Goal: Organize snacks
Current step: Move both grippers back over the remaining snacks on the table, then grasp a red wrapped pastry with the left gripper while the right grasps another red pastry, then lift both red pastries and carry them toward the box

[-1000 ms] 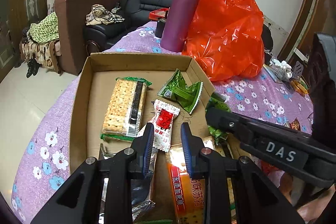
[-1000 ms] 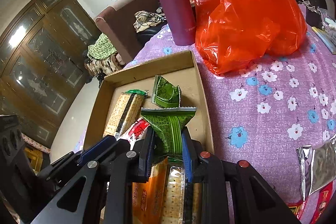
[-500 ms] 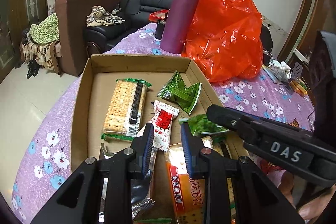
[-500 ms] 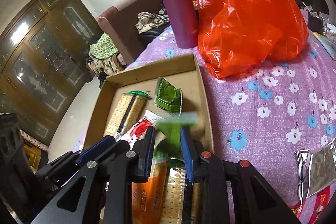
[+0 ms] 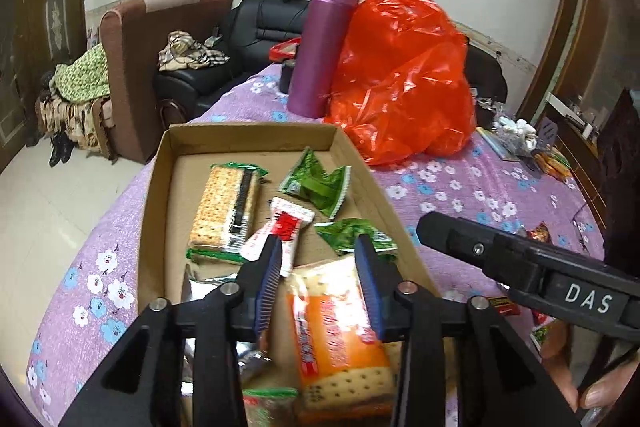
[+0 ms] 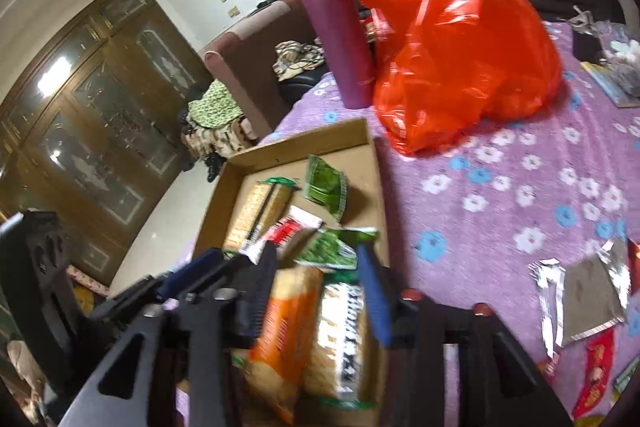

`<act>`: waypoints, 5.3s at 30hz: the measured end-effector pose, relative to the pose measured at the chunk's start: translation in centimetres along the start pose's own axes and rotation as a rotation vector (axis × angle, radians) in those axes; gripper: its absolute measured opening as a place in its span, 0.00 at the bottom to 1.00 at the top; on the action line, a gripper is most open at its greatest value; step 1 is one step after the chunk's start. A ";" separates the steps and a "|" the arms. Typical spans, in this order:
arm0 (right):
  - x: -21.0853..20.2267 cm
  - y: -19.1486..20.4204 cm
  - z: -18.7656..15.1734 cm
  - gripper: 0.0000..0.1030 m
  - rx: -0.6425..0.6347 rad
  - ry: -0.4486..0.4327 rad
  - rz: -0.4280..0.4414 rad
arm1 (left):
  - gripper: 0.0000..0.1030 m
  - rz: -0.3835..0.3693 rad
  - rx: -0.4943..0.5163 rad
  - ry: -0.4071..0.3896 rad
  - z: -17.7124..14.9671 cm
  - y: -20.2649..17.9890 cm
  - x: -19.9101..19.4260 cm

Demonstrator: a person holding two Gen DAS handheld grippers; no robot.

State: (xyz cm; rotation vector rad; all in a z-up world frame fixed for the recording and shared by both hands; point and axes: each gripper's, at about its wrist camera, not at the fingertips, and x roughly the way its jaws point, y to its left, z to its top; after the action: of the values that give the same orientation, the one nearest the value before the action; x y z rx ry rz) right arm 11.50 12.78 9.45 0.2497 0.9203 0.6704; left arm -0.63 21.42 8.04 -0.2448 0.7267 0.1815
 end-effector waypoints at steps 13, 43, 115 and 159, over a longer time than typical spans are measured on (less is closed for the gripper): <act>-7.7 -7.1 -2.3 0.50 0.084 -0.058 -0.046 | 0.47 -0.047 0.098 0.055 -1.3 -6.5 -0.2; -13.7 -19.7 -3.8 0.49 0.353 -0.145 0.009 | 0.51 -0.271 0.459 0.343 -8.1 -19.3 4.9; -11.4 -12.1 -5.3 0.19 -0.031 -0.168 -0.176 | 0.18 -0.065 0.332 -0.143 -6.8 -18.0 2.0; -8.5 -4.8 -3.6 0.20 -0.042 -0.098 -0.041 | 0.18 -0.018 0.164 -0.194 -3.7 -8.8 -2.4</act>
State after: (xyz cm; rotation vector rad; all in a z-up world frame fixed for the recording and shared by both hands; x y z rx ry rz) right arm 7.12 3.39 10.59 0.2240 0.8151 0.6340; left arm -2.59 11.76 8.38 -0.0763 0.5436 0.1256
